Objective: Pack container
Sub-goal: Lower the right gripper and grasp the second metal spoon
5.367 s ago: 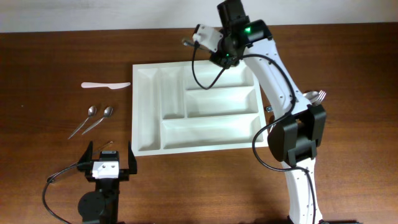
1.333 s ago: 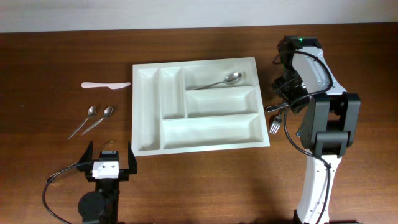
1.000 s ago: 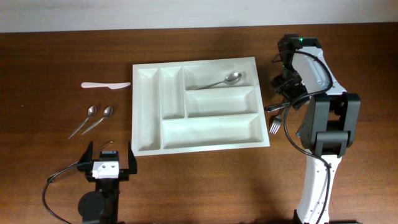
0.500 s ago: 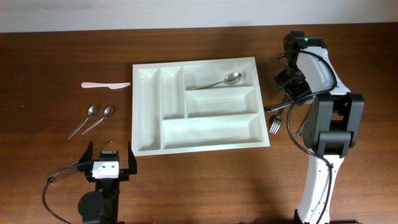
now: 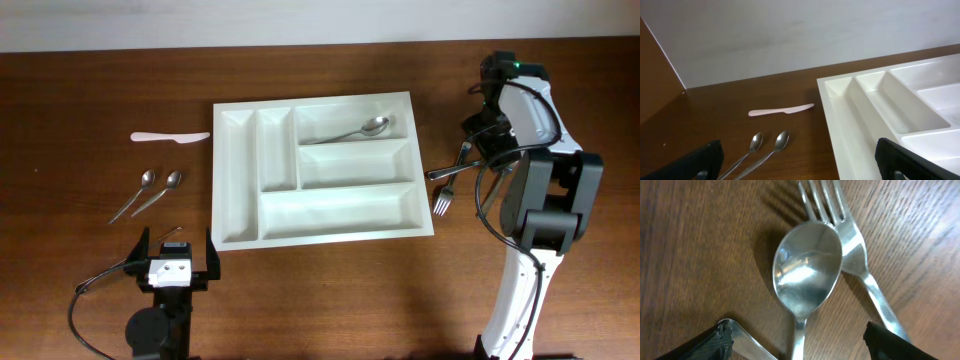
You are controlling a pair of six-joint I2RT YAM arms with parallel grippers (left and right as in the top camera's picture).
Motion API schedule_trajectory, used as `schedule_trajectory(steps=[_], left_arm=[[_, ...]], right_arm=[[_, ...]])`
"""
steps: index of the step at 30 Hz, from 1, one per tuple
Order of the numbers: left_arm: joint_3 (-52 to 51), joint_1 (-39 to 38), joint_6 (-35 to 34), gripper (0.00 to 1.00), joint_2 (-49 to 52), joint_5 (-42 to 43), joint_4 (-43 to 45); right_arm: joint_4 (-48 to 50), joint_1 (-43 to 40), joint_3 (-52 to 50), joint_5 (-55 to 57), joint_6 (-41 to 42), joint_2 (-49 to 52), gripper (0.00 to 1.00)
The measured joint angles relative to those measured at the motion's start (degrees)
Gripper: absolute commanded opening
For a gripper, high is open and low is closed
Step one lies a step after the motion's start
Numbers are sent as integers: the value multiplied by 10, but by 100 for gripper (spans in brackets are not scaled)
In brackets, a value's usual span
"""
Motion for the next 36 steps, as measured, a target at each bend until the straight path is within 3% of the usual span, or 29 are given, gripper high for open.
schedule_trajectory(steps=[13,26,30,36], left_arm=[[0,0,0,99,0,0,0],[0,0,0,99,0,0,0],[0,0,0,99,0,0,0],[0,0,0,99,0,0,0]], right_arm=[[38,0,-79,-40,24,-23,82],[49,1,-91,-58,25,-28,27],[51,1,-92,-59,25,-28,15],[51,1,-93,-59,21,-28,8]])
